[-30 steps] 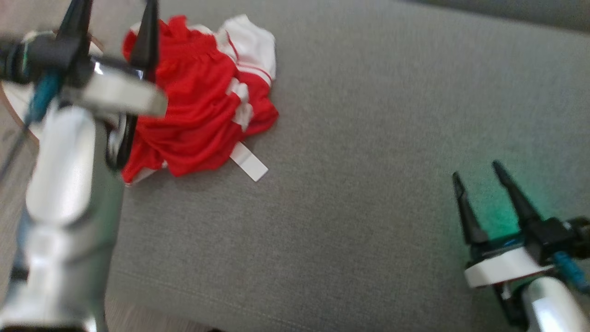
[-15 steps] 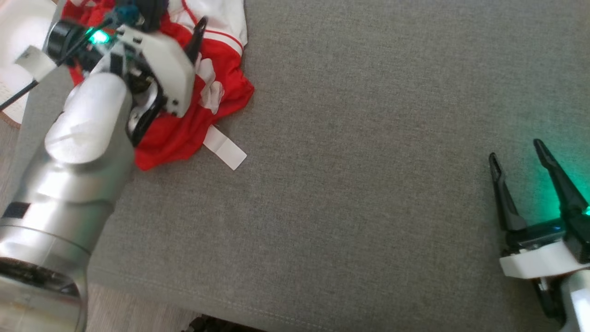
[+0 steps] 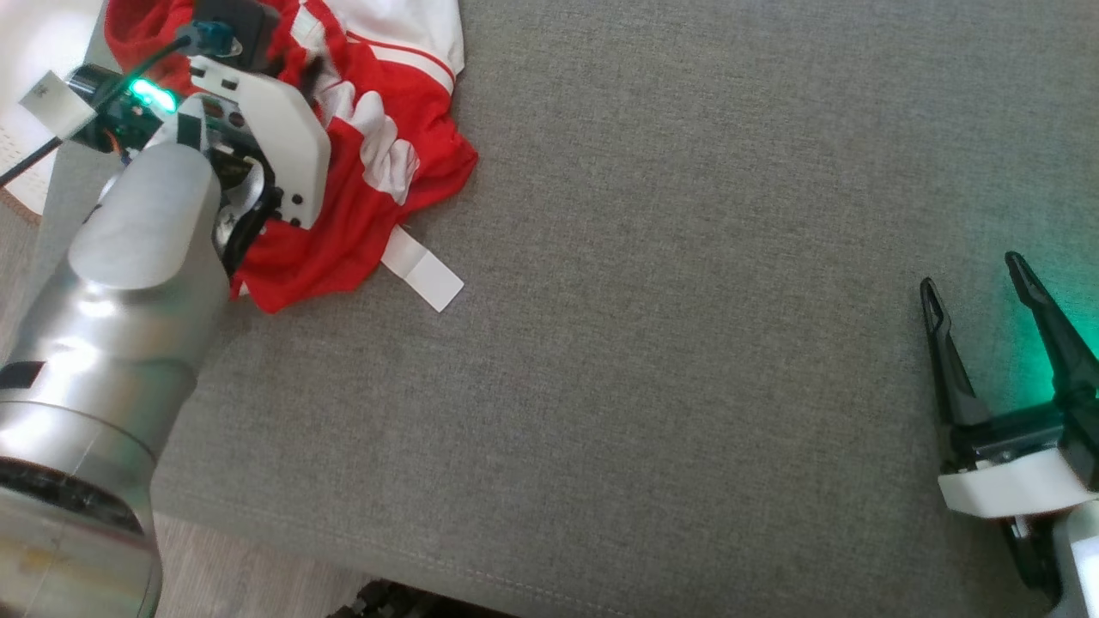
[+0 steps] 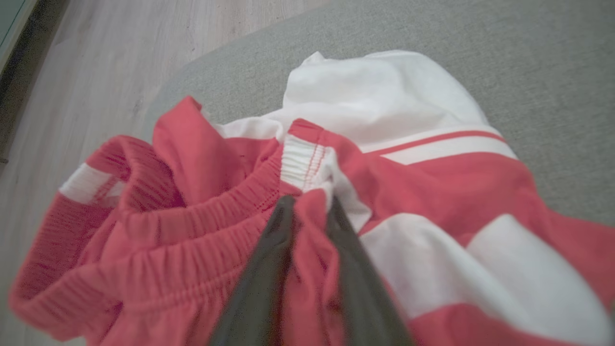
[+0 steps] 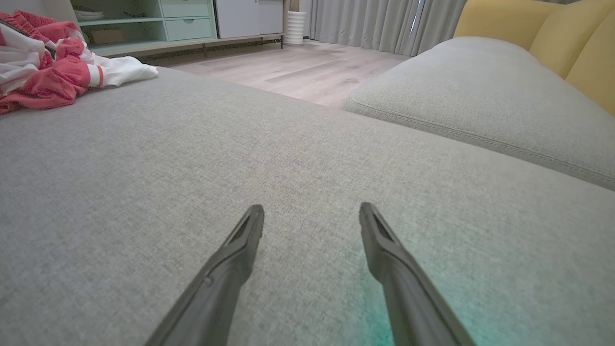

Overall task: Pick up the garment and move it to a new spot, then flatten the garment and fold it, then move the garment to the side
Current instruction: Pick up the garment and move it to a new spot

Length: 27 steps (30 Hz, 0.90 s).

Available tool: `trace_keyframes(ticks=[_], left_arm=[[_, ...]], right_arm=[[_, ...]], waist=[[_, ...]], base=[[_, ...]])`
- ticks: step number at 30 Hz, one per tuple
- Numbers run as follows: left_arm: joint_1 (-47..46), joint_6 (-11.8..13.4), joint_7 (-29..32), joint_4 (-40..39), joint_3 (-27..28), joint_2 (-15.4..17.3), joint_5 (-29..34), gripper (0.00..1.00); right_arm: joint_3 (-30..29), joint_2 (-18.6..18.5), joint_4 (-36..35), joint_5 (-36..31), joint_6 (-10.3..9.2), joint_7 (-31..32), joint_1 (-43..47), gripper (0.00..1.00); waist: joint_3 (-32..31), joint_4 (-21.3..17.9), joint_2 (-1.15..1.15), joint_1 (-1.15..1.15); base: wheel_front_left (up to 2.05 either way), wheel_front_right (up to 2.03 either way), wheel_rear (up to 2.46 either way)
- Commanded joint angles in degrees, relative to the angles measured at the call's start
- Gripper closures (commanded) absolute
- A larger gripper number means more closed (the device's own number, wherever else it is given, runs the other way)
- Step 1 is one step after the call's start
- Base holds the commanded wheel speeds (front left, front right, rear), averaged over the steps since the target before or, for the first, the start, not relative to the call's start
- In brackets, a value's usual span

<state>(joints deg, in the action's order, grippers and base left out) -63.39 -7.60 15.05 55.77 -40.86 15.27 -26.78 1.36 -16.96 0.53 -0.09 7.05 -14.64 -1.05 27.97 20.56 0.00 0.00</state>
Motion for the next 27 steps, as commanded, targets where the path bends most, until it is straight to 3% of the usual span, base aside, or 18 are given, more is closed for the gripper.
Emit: trace_keyframes(ticks=[1, 8, 19, 27], left_arm=[[-2.2, 0.1, -0.1, -0.6, 0.5, 2.4, -1.4, 1.0], [-3.8, 0.1, -7.2, -3.0, -4.2, 4.5, -4.5, 1.0], [-10.0, 0.1, -14.0, -6.7, -7.2, 8.6, -2.5, 1.0], [-12.2, 0.1, -12.7, -15.5, -9.5, 11.3, -2.7, 1.0]], right_arm=[[1.3, -0.4, -1.4, -0.2, 0.44, -0.4, -0.4, 0.0], [1.2, 0.9, -1.9, 0.1, 0.44, -0.4, -1.8, 0.0], [3.1, 5.8, 0.6, 1.3, 0.44, -0.4, -3.8, 0.0], [4.8, 11.5, 3.1, 2.8, 0.44, -0.4, -1.5, 0.0]], waist=[[0.0, 0.1, 0.0, 0.0], [-1.7, 0.0, 0.0, 0.0], [-10.1, -3.5, 0.0, 0.0], [-20.8, -12.5, 0.0, 0.0]], base=[[0.0, 0.0, 0.0], [0.0, 0.0, 0.0], [0.0, 0.0, 0.0], [0.0, 0.0, 0.0]])
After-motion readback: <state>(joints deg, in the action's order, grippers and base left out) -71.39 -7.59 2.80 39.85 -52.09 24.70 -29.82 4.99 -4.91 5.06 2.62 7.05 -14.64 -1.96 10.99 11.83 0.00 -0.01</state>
